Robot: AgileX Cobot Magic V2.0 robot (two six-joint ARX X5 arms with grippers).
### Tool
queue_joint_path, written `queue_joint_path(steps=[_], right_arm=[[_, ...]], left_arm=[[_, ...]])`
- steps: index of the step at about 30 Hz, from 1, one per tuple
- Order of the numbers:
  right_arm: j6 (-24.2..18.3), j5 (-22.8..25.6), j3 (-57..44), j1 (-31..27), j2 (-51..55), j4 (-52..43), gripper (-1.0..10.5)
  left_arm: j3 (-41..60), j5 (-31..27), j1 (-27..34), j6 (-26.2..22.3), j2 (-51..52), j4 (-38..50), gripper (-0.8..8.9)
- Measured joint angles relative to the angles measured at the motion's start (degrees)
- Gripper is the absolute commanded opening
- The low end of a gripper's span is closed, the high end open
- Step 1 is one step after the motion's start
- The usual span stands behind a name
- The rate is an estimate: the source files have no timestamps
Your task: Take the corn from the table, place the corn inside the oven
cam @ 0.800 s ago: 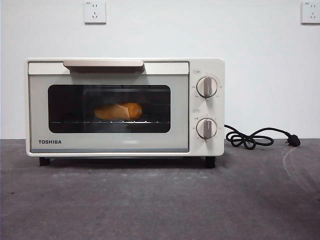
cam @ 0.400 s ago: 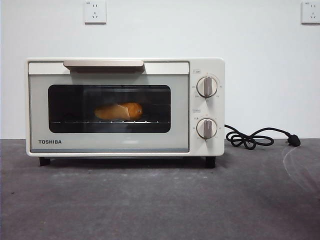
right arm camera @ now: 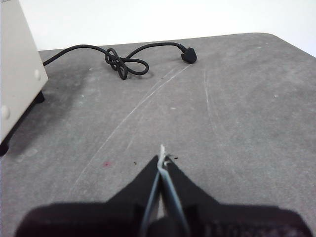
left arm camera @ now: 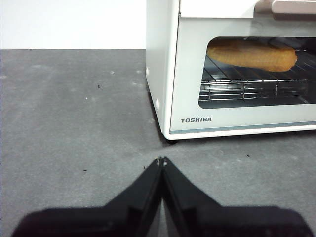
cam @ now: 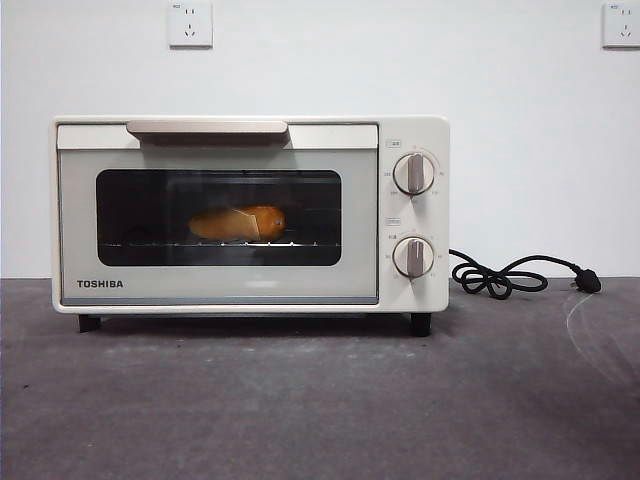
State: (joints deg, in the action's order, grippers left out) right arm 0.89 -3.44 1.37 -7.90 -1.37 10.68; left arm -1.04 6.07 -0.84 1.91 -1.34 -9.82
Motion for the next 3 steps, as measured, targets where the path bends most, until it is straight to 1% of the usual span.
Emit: queue_joint_path(steps=[3], right_arm=[[0.0,0.0,0.0,0.0,0.0,0.0,0.0]], left_arm=[[0.0,0.0,0.0,0.0,0.0,0.0,-0.03]])
